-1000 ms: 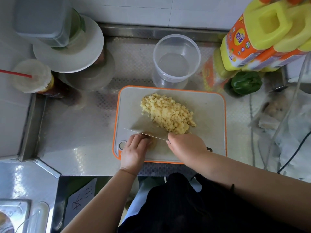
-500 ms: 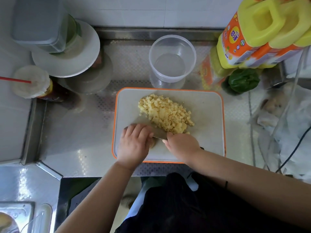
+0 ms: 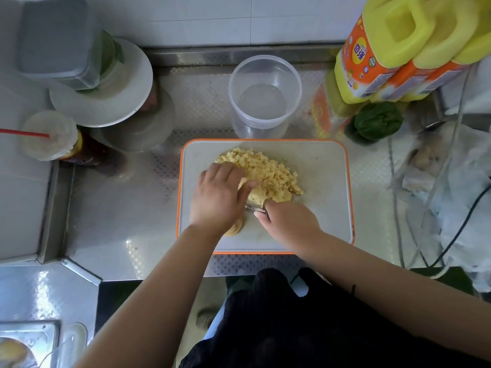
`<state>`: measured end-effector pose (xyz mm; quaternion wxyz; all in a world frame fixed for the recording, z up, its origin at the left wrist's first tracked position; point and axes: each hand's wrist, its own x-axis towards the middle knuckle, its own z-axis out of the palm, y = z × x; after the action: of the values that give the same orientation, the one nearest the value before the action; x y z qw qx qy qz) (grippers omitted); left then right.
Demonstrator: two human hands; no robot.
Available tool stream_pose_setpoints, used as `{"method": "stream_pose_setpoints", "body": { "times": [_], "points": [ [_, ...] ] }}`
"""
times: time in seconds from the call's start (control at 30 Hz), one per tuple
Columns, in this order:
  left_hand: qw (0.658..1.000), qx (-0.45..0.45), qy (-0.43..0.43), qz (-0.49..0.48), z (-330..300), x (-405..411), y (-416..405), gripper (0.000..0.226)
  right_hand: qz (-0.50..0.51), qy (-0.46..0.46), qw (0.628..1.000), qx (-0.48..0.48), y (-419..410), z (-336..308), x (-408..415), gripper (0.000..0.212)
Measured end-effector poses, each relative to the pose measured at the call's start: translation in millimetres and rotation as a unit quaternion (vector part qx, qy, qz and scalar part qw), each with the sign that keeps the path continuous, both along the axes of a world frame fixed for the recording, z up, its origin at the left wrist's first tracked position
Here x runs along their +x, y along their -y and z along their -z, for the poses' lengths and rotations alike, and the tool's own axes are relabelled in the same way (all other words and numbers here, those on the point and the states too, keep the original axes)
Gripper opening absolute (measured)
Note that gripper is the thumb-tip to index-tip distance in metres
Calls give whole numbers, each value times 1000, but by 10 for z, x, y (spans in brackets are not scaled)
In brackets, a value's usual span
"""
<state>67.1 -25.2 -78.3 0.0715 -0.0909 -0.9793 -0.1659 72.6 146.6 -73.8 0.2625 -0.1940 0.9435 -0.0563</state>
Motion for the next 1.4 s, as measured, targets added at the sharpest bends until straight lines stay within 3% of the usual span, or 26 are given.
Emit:
{"method": "stream_pose_setpoints", "body": {
  "times": [0.03, 0.07, 0.13, 0.23, 0.43, 0.8, 0.97, 1.07, 1.2, 1.23, 1.3, 1.33, 1.4],
  "points": [
    [992, 65, -103, -27, 26, 153, 47, 42, 5, 7, 1000, -12, -17, -19, -17, 33],
    [982, 109, -148, -42, 77, 310, 85, 30, 9, 12, 1000, -24, -32, -32, -25, 33],
    [981, 128, -131, -56, 284, 606, 127, 18, 5, 10, 999, -40, -44, -32, -7, 33],
    [994, 85, -40, -63, 654, 879, 126, 7, -28, -9, 999, -30, -23, -3, 77, 36],
    [995, 70, -2, -74, 805, 918, 126, 12, -55, -10, 998, -11, -3, 45, 186, 33],
    [988, 128, -40, -75, 912, 926, 128, 14, -86, 14, 994, 62, 173, 150, 78, 20],
    [992, 98, -26, -77, 961, 941, 157, 10, -72, 43, 996, 30, 198, 262, 70, 8],
    [995, 74, -35, -55, 868, 962, 174, 14, -83, 36, 996, 3, 157, 264, 88, 18],
    [993, 74, -72, -48, 441, 763, 217, 13, -89, 24, 996, 14, 158, 310, 71, 14],
    [996, 55, -50, -43, 310, 606, 208, 22, -93, 8, 995, 21, 174, 314, 80, 10],
    [994, -7, 108, -5, 118, 261, 168, 38, -65, -9, 998, 25, 191, 272, 98, 27],
    [978, -49, 200, 23, 80, 123, 138, 43, -40, -26, 999, -1, 177, 319, 109, 38],
    [945, -119, 296, 76, 92, -23, 79, 47, -20, -27, 999, -18, 168, 358, 120, 42]
  ]
}}
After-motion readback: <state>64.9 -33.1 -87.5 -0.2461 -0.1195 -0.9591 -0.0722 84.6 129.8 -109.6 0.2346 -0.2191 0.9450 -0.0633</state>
